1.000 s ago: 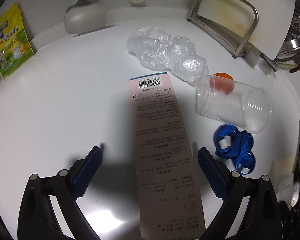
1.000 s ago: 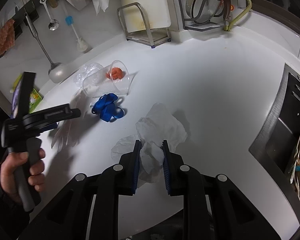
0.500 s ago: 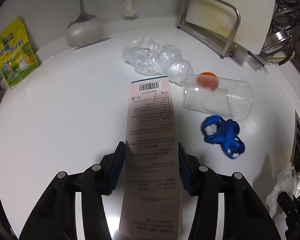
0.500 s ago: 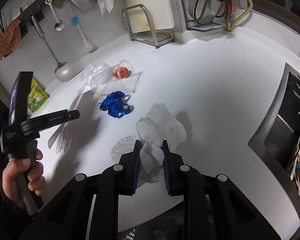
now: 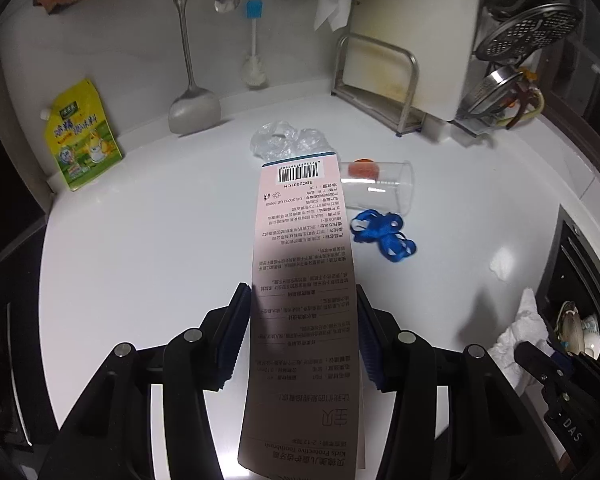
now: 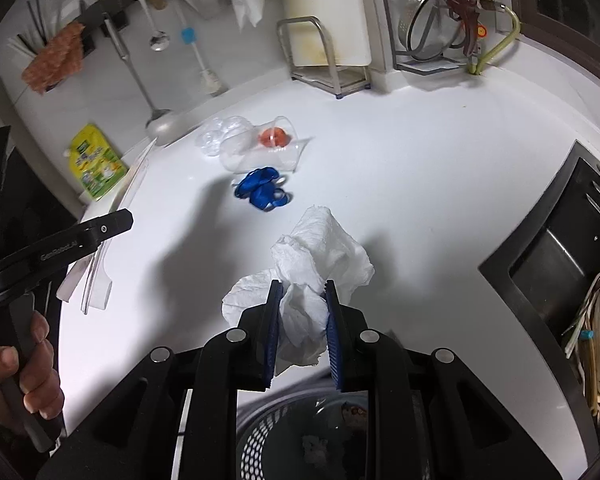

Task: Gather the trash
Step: 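Carry the receipt in the left gripper while the right carries the tissue to the bin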

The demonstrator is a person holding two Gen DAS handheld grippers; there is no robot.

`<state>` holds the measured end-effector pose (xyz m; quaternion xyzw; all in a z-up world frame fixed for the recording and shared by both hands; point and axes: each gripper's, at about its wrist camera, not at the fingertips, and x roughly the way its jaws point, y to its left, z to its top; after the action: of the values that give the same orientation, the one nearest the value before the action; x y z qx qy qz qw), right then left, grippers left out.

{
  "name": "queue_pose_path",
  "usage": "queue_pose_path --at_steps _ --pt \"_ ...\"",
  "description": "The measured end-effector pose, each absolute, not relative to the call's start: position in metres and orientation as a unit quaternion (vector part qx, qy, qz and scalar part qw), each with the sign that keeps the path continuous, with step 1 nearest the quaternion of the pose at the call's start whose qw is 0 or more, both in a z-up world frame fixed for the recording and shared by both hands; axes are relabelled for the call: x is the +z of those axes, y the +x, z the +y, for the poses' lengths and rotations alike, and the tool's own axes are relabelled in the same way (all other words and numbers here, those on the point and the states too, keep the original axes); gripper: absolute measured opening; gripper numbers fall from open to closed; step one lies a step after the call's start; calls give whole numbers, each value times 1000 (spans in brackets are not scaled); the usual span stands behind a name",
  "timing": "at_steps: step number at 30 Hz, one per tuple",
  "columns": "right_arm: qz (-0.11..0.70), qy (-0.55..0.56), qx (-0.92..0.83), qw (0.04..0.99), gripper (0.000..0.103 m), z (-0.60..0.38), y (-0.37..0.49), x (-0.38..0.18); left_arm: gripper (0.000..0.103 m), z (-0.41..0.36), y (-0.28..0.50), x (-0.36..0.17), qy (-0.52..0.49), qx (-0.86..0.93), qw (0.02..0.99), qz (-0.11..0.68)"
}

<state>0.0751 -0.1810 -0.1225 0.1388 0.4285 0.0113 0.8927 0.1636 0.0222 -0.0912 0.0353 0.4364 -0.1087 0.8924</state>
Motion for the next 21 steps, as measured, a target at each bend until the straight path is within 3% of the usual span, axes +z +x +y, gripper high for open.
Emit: queue_pose_path --at_steps 21 --pt "440 107 69 889 20 -202 -37 -109 49 -2 10 -82 41 -102 890 442"
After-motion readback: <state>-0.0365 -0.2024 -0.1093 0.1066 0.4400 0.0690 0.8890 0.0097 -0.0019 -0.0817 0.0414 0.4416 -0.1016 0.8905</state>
